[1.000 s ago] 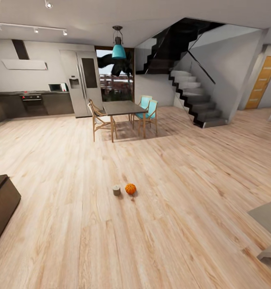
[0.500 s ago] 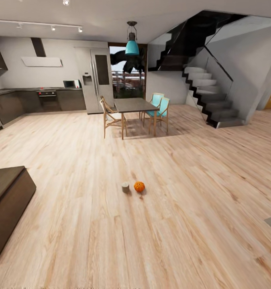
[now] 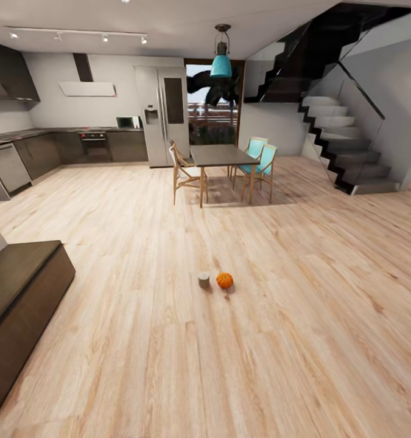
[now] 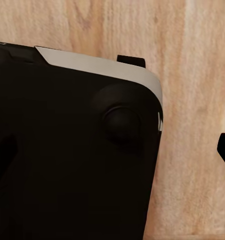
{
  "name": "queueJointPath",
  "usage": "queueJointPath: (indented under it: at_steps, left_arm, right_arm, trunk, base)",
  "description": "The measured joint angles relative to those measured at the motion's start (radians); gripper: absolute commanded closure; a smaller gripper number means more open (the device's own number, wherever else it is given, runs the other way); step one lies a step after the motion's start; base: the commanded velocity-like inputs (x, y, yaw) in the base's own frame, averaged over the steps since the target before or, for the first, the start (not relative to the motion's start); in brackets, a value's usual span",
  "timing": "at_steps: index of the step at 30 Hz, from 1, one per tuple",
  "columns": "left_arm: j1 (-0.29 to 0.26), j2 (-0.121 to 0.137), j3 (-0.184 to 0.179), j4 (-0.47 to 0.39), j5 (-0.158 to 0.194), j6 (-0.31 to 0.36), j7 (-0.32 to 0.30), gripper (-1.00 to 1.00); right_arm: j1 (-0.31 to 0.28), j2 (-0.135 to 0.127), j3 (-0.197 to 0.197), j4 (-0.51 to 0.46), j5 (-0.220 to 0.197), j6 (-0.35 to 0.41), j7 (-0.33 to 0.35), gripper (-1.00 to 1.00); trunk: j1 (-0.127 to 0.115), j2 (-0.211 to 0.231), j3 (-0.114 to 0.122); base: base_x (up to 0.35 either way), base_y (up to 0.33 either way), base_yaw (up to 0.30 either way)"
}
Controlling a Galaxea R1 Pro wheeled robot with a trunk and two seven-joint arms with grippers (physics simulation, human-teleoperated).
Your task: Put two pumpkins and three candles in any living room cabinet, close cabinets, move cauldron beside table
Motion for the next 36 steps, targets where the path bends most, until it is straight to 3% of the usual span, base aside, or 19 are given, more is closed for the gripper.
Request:
queueJointPath:
  at_steps: [36]
  left_arm:
    - [0.000,0.000,0.000,0.000,0.000,0.001,0.000,-1.00]
  right_arm:
    - [0.000,0.003,0.000,0.000,0.000,-0.001,0.000,-1.00]
  trunk:
    - [0.000,0.000,-0.045]
  base:
    - [0.000,0.000,0.189]
